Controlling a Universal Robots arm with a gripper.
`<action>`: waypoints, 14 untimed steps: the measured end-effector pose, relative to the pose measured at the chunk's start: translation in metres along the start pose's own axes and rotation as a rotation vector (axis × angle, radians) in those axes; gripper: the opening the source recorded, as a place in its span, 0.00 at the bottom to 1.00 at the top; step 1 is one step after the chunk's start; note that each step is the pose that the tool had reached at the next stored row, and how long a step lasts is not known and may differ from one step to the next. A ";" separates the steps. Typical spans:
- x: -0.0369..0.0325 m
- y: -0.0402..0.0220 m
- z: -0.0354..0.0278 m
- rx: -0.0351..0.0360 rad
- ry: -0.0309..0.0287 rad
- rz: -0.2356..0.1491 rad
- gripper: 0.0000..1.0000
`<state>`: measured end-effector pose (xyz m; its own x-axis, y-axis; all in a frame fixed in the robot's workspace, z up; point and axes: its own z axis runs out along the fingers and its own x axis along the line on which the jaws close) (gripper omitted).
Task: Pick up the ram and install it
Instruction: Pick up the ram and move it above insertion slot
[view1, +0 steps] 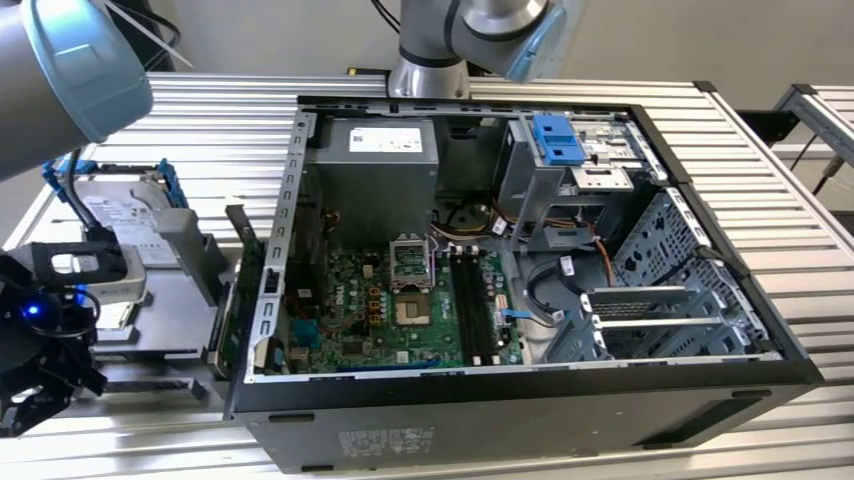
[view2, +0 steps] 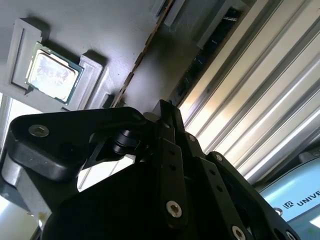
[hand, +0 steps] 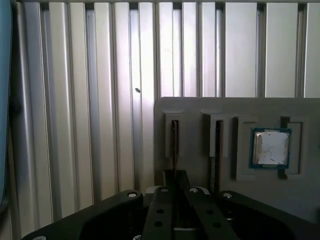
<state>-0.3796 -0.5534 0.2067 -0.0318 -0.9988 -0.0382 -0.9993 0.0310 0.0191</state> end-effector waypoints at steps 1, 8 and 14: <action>0.0000 0.0000 -0.0011 -0.0001 0.0001 0.000 0.00; -0.0005 0.0003 -0.0118 -0.0001 0.0000 0.000 0.00; -0.0008 0.0004 -0.0198 0.0000 0.0000 0.000 0.00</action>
<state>-0.3797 -0.5534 0.2265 -0.0318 -0.9988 -0.0382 -0.9993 0.0311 0.0191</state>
